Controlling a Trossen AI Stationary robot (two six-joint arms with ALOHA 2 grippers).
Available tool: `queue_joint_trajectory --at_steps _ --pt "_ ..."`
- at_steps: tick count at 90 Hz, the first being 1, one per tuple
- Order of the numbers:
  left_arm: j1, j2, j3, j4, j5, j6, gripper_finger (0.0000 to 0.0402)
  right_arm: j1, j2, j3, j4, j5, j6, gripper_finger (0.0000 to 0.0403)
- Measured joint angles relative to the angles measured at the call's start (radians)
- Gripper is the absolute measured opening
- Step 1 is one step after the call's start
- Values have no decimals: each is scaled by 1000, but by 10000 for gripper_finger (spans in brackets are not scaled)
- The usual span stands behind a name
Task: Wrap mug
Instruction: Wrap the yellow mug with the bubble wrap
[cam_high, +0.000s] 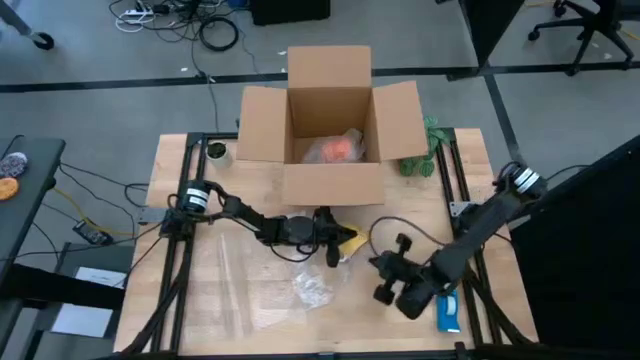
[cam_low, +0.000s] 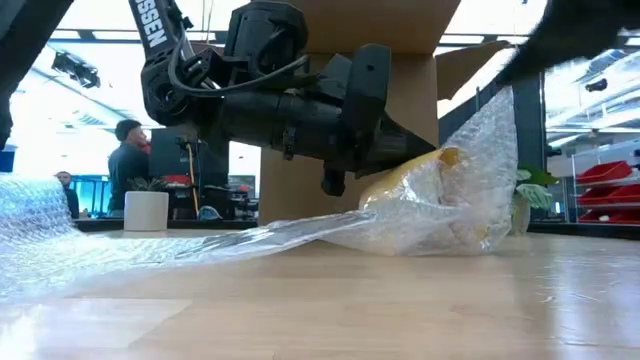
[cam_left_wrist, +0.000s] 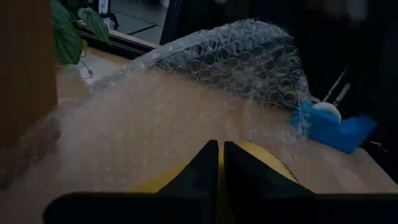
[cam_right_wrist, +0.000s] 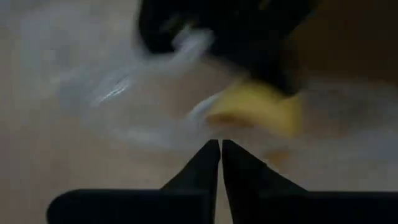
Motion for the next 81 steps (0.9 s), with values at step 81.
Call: queue_joint_trajectory --at_steps 81 --pt "1 0 0 -1 -31 1 14 -193 -62 -231 346 -328 -181 0"
